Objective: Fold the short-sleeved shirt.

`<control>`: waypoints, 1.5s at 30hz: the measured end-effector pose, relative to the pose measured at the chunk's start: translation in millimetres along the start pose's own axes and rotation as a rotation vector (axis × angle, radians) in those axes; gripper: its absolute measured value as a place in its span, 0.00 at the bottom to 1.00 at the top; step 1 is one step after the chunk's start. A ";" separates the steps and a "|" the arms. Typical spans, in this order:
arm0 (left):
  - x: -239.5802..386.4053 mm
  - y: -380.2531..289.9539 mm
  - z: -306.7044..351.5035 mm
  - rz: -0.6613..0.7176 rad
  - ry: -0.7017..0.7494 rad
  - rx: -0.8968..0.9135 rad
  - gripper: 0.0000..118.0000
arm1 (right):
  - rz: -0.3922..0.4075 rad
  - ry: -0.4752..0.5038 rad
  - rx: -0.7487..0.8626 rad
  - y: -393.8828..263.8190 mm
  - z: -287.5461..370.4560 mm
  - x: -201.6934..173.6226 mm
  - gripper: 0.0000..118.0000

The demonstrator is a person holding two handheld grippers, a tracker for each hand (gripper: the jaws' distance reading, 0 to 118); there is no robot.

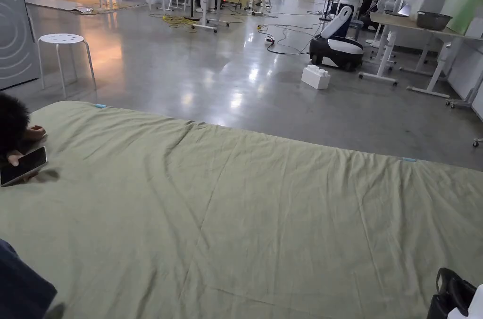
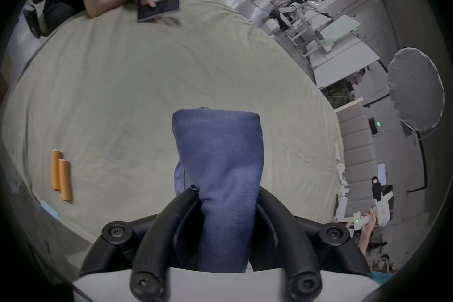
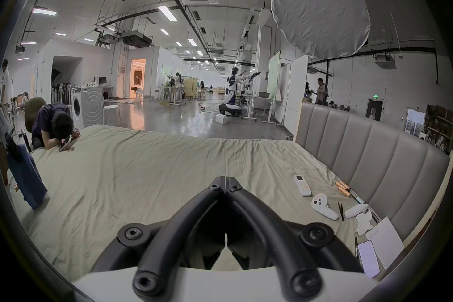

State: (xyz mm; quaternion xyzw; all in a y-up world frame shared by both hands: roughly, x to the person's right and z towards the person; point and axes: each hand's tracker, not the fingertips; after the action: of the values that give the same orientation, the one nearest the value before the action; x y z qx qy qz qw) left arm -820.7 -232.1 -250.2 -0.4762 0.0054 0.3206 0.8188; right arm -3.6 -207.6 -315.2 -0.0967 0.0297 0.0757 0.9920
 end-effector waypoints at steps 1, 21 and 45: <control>-6.7 1.8 2.6 -0.002 0.016 0.000 0.19 | 0.001 0.003 -0.007 -1.9 -0.3 -1.4 0.00; 67.4 -45.2 -11.3 -0.177 0.564 0.208 0.62 | 0.014 0.052 -0.057 -19.7 -1.2 -18.2 0.00; 322.6 -209.9 -173.0 -0.587 0.316 0.768 0.57 | -0.024 0.033 0.008 -28.7 -2.3 -37.1 0.00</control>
State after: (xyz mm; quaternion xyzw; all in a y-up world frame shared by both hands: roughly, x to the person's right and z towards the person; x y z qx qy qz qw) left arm -401.8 -271.5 -283.1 -0.1651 0.1128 -0.0242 0.9795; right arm -35.8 -241.3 -309.4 -0.0942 0.0451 0.0622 0.9926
